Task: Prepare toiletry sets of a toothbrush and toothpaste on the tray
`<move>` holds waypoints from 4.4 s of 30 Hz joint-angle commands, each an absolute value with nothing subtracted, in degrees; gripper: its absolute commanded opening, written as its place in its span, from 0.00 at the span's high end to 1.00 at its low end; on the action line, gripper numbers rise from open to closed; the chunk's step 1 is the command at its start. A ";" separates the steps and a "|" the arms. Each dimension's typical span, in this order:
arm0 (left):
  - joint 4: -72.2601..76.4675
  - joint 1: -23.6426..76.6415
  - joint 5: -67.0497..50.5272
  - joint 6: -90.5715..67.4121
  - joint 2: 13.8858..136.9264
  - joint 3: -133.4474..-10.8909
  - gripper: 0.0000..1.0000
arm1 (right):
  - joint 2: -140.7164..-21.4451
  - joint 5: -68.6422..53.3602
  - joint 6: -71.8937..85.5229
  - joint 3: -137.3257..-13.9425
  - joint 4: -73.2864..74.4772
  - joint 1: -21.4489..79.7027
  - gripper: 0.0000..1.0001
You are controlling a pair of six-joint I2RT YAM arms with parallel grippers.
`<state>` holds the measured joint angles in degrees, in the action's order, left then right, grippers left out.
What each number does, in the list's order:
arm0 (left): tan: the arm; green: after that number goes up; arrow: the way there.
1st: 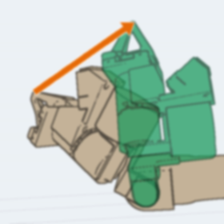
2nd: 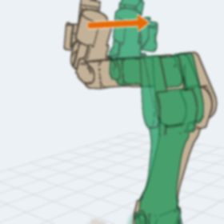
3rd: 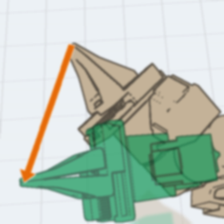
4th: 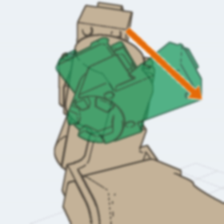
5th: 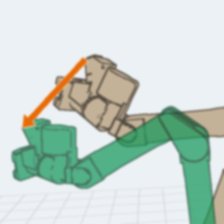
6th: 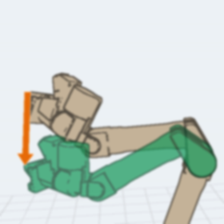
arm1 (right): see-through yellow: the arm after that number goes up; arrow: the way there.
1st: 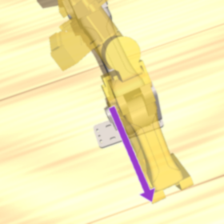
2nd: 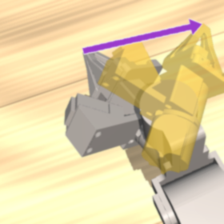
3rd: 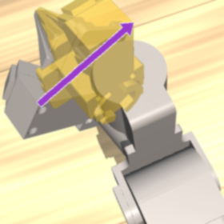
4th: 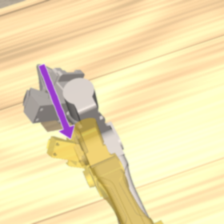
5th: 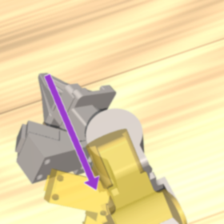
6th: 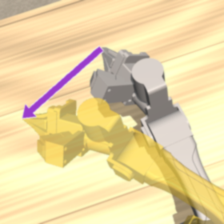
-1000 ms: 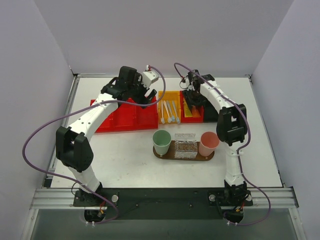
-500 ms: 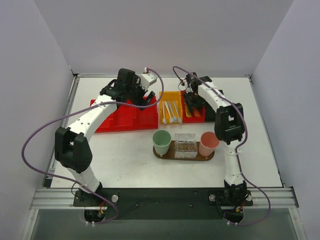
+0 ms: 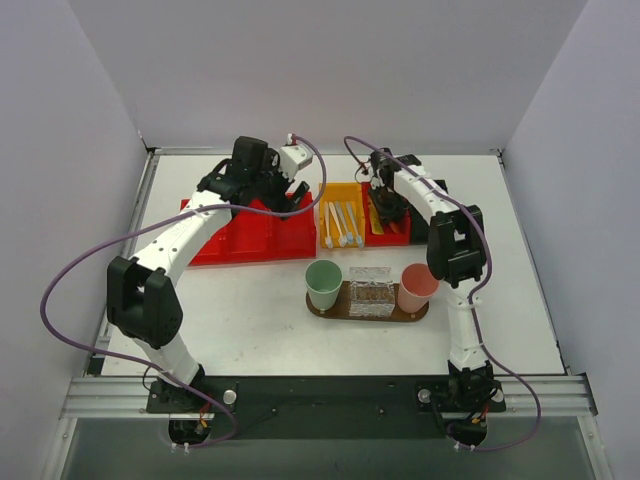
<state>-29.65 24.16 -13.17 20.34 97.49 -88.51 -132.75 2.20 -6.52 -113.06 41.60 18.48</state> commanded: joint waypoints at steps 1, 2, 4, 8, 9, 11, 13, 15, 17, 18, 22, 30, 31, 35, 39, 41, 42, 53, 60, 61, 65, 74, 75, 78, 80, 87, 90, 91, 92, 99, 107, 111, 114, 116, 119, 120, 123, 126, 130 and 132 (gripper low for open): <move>-26.37 23.73 -14.85 20.74 94.92 -88.33 0.07 | -131.31 2.90 -6.42 -116.01 44.91 18.98 0.83; -26.19 23.73 -14.94 20.57 95.10 -88.42 0.07 | -131.05 2.81 -6.33 -116.28 45.09 18.98 0.86; -25.58 23.73 -15.29 20.39 95.18 -88.42 0.07 | -130.26 2.55 -6.15 -117.24 45.53 18.98 0.88; -25.23 23.73 -15.91 19.87 95.54 -88.77 0.07 | -128.68 1.85 -5.80 -118.56 46.32 18.98 0.95; -25.05 23.73 -15.91 19.86 95.54 -88.86 0.07 | -128.50 1.76 -5.80 -118.91 46.75 18.98 0.96; -24.96 23.73 -16.08 19.86 95.71 -88.94 0.07 | -127.71 1.67 -5.80 -119.53 47.20 19.07 0.97; -24.70 23.73 -16.08 19.86 95.80 -89.03 0.07 | -127.01 1.67 -5.63 -119.88 47.81 19.16 0.98; -24.43 23.73 -16.08 19.78 95.89 -89.03 0.07 | -126.48 1.67 -5.71 -120.15 48.16 19.07 0.98; -24.17 23.73 -16.43 19.60 96.15 -89.12 0.07 | -125.69 1.76 -5.54 -120.15 48.43 19.16 0.99; -23.82 23.73 -16.52 19.43 96.24 -89.12 0.07 | -125.51 1.76 -5.54 -120.15 48.78 19.16 0.98; -22.24 23.73 -17.84 18.46 96.85 -89.56 0.07 | -123.15 1.76 -5.10 -119.97 49.66 19.16 0.99; -19.52 23.03 -33.71 10.03 97.47 -92.11 0.07 | -112.52 -9.02 -5.10 -118.13 51.24 18.99 1.00; -19.25 22.94 -35.49 8.19 97.12 -92.20 0.06 | -111.46 -11.14 -5.01 -117.78 51.33 18.98 1.00; -17.76 22.59 -43.40 3.18 96.33 -93.69 0.06 | -106.44 -22.56 -4.48 -117.51 51.24 18.46 0.99; -10.31 22.41 -51.48 -6.66 94.40 -93.08 0.06 | -102.32 -36.89 -3.08 -117.51 50.71 18.46 0.99; -4.52 22.41 -53.25 -12.64 92.99 -91.06 0.06 | -101.43 -42.78 -1.94 -117.51 50.01 18.37 0.98; -3.09 22.41 -54.39 -14.22 92.64 -90.62 0.06 | -100.64 -44.46 -1.15 -117.51 49.84 18.54 0.99; 11.69 22.41 -58.45 -26.81 92.29 -87.19 0.05 | -100.72 -59.24 1.31 -117.42 48.78 20.39 0.98; 17.48 21.89 -60.11 -30.58 92.90 -86.48 0.07 | -100.11 -60.20 0.53 -115.67 48.69 22.32 0.98; 17.49 21.88 -60.47 -30.41 93.16 -86.83 0.09 | -100.19 -61.08 0.44 -115.49 48.78 22.32 0.98; 10.84 21.88 -62.49 -25.59 93.78 -89.11 0.20 | -99.41 -61.44 -1.67 -114.43 48.87 22.41 0.98; 13.53 21.97 -65.56 -26.45 92.64 -85.08 0.39 | -99.58 -62.23 -1.67 -114.52 48.87 22.59 0.98; 13.54 21.97 -65.91 -26.72 92.72 -85.08 0.39 | -99.75 -62.14 -1.67 -114.61 48.78 22.67 0.98; 13.71 21.97 -67.67 -27.95 93.34 -85.34 0.39 | -99.76 -61.88 -1.58 -114.87 48.78 22.76 0.98; 14.32 21.97 -69.07 -29.52 93.69 -85.52 0.37 | -99.76 -61.35 -1.67 -114.96 48.87 22.76 0.98; 19.95 22.23 -71.63 -35.07 94.39 -83.94 0.52 | -99.85 -60.91 -1.76 -115.14 48.87 22.94 0.98; 20.13 22.41 -72.51 -35.77 94.83 -84.02 0.63 | -99.76 -60.73 -1.67 -115.49 48.87 22.94 0.98; 20.30 22.41 -72.60 -36.12 94.83 -84.02 0.65 | -99.84 -60.73 -1.67 -115.49 48.87 22.94 0.98; 20.30 22.41 -72.68 -36.12 94.83 -83.94 0.70 | -99.93 -60.47 -1.76 -115.40 48.87 23.03 0.98; 20.92 22.50 -71.28 -36.65 93.17 -82.62 1.00 | -99.76 -58.19 -2.46 -116.01 48.87 23.38 0.80; 23.54 19.52 -62.85 -37.96 87.37 -77.00 1.00 | -96.51 -53.97 -3.52 -115.58 48.69 22.50 0.47; 34.07 17.33 -59.42 -47.16 85.70 -72.61 1.00 | -95.28 -53.35 -3.78 -113.56 48.69 22.32 0.44; 39.00 15.04 -56.26 -52.62 84.82 -69.88 1.00 | -94.13 -54.31 -3.95 -111.01 47.99 22.32 0.44; 40.51 14.15 -54.76 -54.31 84.38 -68.30 1.00 | -93.43 -54.75 -3.78 -109.69 47.38 22.41 0.43; 44.90 13.18 -52.65 -58.53 83.59 -65.14 1.00 | -93.08 -55.20 -3.52 -107.58 45.88 22.94 0.43; 46.83 12.92 -52.21 -60.19 83.50 -64.52 1.00 | -93.08 -55.02 -3.43 -107.06 45.44 23.11 0.43; 49.56 12.39 -51.42 -62.57 82.88 -62.85 1.00 | -93.69 -54.06 -3.52 -106.88 44.65 24.43 0.43; 50.27 12.30 -51.50 -63.54 82.71 -62.40 1.00 | -94.57 -53.18 -3.60 -107.31 44.12 25.05 0.43; 52.64 12.31 -51.59 -65.74 82.62 -61.53 1.00 | -95.97 -53.17 -3.43 -108.72 43.77 25.31 0.43; 53.26 12.39 -51.68 -66.27 82.44 -61.44 1.00 | -96.59 -53.00 -3.52 -108.81 43.60 25.31 0.43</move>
